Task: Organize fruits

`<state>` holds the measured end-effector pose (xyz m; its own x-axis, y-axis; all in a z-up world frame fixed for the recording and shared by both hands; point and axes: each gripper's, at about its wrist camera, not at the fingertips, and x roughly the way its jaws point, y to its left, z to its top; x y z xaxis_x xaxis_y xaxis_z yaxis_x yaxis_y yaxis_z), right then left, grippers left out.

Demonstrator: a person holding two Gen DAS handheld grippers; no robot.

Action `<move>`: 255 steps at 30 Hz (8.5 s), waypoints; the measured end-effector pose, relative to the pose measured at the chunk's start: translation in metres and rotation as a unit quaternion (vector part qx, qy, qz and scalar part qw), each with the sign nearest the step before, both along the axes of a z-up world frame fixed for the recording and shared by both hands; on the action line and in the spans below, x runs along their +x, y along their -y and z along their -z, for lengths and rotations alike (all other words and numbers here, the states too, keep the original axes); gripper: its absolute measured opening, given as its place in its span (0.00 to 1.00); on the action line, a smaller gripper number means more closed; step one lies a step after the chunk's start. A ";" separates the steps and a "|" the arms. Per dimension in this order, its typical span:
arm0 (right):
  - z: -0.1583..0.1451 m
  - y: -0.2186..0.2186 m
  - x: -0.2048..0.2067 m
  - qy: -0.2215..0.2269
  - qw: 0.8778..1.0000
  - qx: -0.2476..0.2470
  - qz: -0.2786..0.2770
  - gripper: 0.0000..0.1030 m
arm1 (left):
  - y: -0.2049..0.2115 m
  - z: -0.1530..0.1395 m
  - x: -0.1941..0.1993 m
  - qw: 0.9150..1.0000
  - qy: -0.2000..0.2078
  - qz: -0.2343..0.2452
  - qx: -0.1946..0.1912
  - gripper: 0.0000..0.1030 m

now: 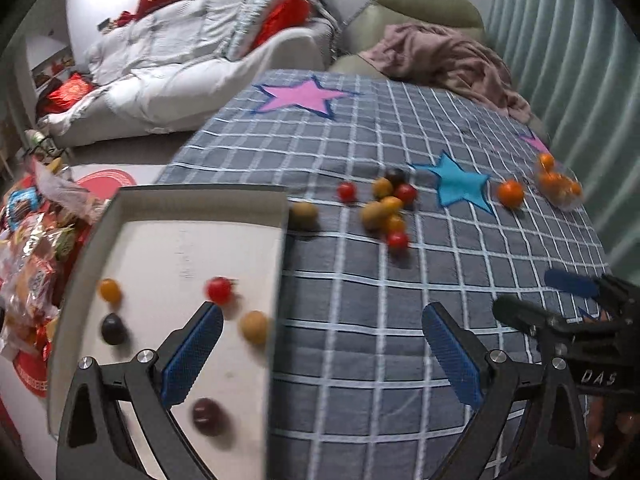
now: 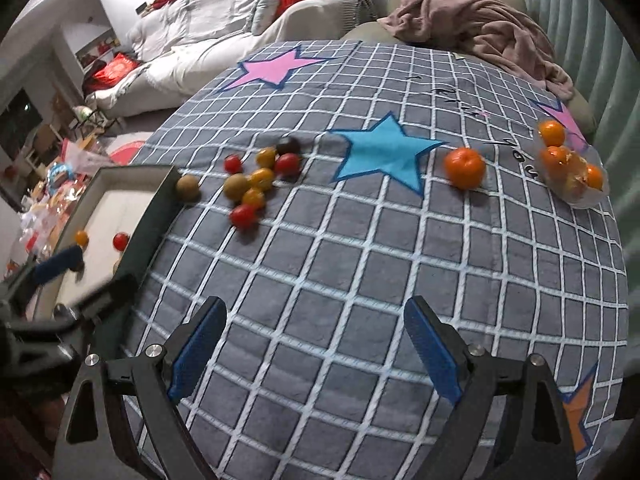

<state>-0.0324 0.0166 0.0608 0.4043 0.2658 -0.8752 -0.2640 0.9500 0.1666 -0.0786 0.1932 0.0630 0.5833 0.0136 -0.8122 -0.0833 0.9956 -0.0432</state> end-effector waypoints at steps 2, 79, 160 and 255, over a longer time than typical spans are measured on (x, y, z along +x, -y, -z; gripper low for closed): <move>0.001 0.003 0.009 0.003 1.000 -0.013 0.010 0.90 | 0.010 0.005 0.009 1.000 -0.010 0.002 0.003 0.97; 0.039 0.010 0.019 0.031 0.997 0.045 -0.056 0.43 | 0.051 0.049 0.070 0.999 -0.020 0.031 0.004 0.27; -0.028 -0.167 0.005 0.003 0.986 0.064 -0.156 0.23 | -0.147 0.002 -0.002 0.997 -0.014 -0.075 0.004 0.24; 0.035 0.015 0.080 -0.013 0.988 0.152 0.025 0.16 | 0.055 0.055 0.090 0.999 0.006 -0.036 0.013 0.22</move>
<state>0.0475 0.0016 0.0254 0.4016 0.4986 -0.7682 -0.2105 0.8666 0.4524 0.0109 0.1381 0.0075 0.5903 0.0763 -0.8035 -0.1538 0.9879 -0.0192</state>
